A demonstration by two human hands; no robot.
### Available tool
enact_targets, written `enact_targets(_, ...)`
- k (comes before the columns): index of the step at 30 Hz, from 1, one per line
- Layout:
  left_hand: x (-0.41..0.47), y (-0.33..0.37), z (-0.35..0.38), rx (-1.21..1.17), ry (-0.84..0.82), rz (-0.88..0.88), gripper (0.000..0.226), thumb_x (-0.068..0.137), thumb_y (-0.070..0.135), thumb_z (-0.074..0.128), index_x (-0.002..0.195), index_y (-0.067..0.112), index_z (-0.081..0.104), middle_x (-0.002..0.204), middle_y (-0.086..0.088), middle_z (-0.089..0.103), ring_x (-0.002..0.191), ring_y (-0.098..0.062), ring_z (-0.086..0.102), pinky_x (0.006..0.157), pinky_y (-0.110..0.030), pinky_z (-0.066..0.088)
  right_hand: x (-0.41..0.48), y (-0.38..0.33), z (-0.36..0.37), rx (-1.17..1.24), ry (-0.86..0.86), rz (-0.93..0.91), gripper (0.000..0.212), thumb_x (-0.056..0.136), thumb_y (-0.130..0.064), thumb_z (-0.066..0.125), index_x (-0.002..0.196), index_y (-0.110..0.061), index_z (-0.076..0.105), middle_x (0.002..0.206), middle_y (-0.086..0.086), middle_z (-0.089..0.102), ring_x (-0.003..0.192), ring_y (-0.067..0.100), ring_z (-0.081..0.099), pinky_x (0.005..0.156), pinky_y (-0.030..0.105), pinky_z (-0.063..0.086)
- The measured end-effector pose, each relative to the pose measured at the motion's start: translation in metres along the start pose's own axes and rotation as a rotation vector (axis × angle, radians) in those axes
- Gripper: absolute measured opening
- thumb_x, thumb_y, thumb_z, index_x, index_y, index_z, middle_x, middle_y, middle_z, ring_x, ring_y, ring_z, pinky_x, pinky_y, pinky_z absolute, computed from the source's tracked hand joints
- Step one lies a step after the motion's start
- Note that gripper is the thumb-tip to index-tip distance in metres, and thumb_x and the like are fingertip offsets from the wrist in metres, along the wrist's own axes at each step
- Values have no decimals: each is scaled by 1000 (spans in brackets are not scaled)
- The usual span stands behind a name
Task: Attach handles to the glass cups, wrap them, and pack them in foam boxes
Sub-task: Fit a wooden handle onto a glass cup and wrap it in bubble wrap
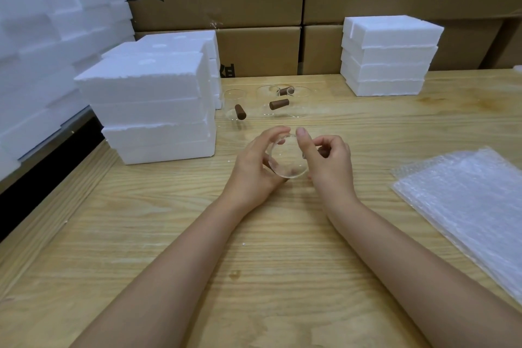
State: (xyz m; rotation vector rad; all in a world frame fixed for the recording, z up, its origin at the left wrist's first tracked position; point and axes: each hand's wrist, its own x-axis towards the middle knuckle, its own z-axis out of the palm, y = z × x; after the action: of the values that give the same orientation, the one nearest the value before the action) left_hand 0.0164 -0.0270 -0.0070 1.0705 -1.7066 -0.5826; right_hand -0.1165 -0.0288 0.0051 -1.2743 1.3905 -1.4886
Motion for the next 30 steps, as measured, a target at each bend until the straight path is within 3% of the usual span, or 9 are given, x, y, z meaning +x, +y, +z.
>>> enact_targets(3,0,-2,2,51,23,63,70,71,5,82,123,38,49,118,5,61,98,-9,60,64,-16,46,1,0,0,-18,-11,45,54,71,-59,68,97,-14,54,114,6,49,75,1,49,76,21,43)
enact_targets(6,0,-3,3,90,25,70,66,72,4,80,119,40,50,115,12,61,101,-1,57,66,-10,42,0,-1,1,-73,-42,61,54,69,-58,71,100,-20,48,112,-2,38,82,0,47,73,14,39)
enact_targets(9,-1,-3,3,93,31,60,65,71,6,80,119,39,50,112,15,60,91,-3,60,70,-11,46,-4,-3,4,-159,-83,47,58,64,-58,75,99,-25,43,113,-4,34,100,11,48,87,23,42)
enact_targets(12,-2,-1,3,89,29,36,64,71,4,78,122,33,52,111,11,61,99,-8,61,76,-19,51,-9,-4,6,-259,-99,-17,66,59,-56,79,103,-24,42,113,-5,33,111,18,42,99,34,40)
enact_targets(17,-2,1,-5,-4,6,-69,66,69,8,70,122,41,50,94,4,62,78,-1,61,69,-10,47,-12,-1,5,-372,-131,-194,75,55,-50,81,112,-21,41,115,-4,31,109,16,33,96,27,34)
enact_targets(21,0,0,-5,-102,23,-144,77,70,-7,74,117,50,51,117,4,60,58,0,58,65,-20,55,-11,1,0,-338,-183,-311,69,57,-47,79,111,-20,47,114,-6,32,105,11,33,88,15,31)
enact_targets(26,1,-1,-6,-197,41,-168,71,71,-2,75,120,44,53,120,2,60,78,4,66,61,-15,50,-1,2,-11,-228,-290,-355,49,66,-29,83,106,-22,55,105,-13,37,108,16,48,84,2,31)
enact_targets(28,1,-1,-7,-203,47,-162,68,71,3,79,124,36,53,121,1,60,99,7,62,67,-14,51,3,1,-13,-159,-321,-344,43,69,-20,82,106,-22,59,103,-13,39,100,7,52,79,2,33)
enact_targets(30,1,0,-7,-218,53,-159,69,69,4,83,125,32,53,121,0,61,104,8,59,70,-12,50,5,1,-14,-116,-331,-337,36,73,-18,79,102,-30,61,102,-12,41,92,-5,52,76,5,33)
